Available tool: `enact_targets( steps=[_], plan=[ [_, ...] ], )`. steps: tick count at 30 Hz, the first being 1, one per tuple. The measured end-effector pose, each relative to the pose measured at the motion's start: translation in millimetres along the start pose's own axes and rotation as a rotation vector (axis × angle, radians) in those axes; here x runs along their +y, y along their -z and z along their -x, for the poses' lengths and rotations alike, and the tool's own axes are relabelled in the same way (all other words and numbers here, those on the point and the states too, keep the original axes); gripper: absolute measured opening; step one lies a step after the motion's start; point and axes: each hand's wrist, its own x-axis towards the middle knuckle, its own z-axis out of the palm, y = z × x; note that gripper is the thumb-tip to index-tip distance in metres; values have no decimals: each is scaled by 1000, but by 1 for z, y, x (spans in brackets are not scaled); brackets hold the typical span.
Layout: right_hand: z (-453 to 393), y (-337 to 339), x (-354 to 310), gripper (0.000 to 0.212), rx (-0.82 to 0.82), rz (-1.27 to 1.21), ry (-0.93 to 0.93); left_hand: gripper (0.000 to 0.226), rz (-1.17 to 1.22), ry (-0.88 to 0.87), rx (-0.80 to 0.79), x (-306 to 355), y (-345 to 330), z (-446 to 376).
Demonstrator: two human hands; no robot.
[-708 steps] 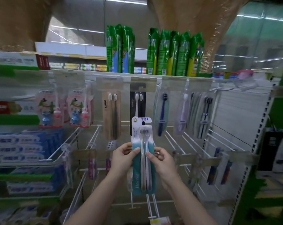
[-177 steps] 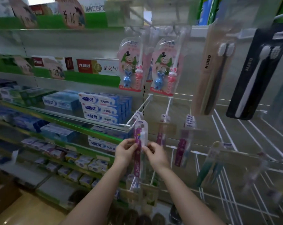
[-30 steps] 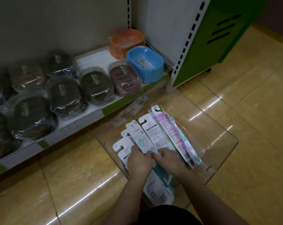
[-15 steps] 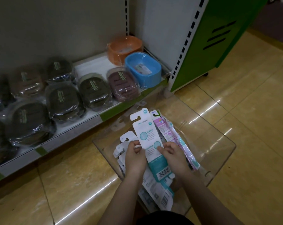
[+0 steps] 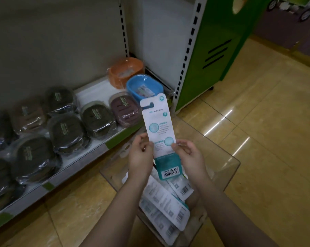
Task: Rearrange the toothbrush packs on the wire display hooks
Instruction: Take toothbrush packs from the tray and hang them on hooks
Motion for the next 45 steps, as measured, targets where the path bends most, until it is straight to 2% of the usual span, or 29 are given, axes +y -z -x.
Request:
enact_targets(
  steps=[6, 11, 17, 19, 23, 25, 28, 29, 34, 37, 41, 45],
  plan=[
    [29, 15, -85, 13, -49, -74, -3, 10, 24, -8, 86, 83, -3, 36],
    [73, 28, -160, 10, -61, -186, -6, 13, -5, -101, 108, 161, -3, 80],
    [134, 47, -255, 23, -73, -301, -14, 42, -75, -116, 21, 252, -1, 131],
    [155, 53, -286, 24, -75, -315, 0, 44, -23, -121, -19, 285, 1, 152],
    [196, 59, -350, 14, -60, -341, 75, 42, 69, -140, -142, 351, 7, 195],
    [217, 58, -386, 20, -70, -359, 111, 41, 110, -156, -179, 385, 11, 210],
    [245, 54, -433, 28, -109, -304, 182, 52, 173, -180, -248, 434, 20, 230],
    [253, 52, -448, 27, -118, -281, 206, 51, 154, -201, -260, 448, 25, 235],
    [296, 52, -516, 29, -167, -223, 345, 15, 168, -278, -226, 514, 56, 263],
    [318, 54, -555, 27, -128, -130, 427, 19, 159, -258, -241, 549, 77, 282],
    [333, 55, -606, 36, -38, -5, 495, 20, 173, -346, -182, 598, 103, 302],
    [349, 50, -659, 40, -246, -12, 484, 15, 209, -410, -111, 642, 123, 325]
  ],
)
